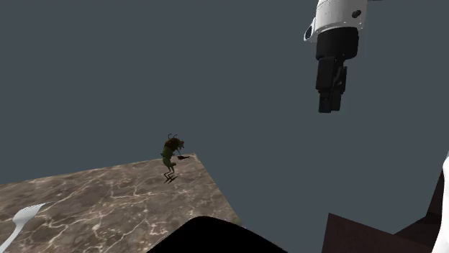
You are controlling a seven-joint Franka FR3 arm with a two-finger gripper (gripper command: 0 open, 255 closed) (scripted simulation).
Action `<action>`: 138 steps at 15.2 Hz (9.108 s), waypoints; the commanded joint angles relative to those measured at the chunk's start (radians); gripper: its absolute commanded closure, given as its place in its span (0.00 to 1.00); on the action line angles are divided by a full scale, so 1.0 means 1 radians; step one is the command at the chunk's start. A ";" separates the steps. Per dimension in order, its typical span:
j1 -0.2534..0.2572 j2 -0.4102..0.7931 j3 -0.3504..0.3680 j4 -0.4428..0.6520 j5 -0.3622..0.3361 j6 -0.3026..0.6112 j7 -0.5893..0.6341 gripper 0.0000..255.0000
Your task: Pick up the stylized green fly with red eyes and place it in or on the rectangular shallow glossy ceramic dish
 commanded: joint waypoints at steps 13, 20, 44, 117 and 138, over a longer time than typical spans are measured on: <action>0.046 0.400 0.108 0.234 0.088 0.193 0.101 0.00; 0.070 0.651 0.159 0.454 0.094 0.244 0.164 0.00; 0.115 0.915 0.202 0.641 0.072 0.341 0.229 1.00; 0.421 0.756 0.477 0.587 0.064 0.350 0.822 1.00; 0.412 0.751 0.468 0.672 0.065 0.260 0.819 0.00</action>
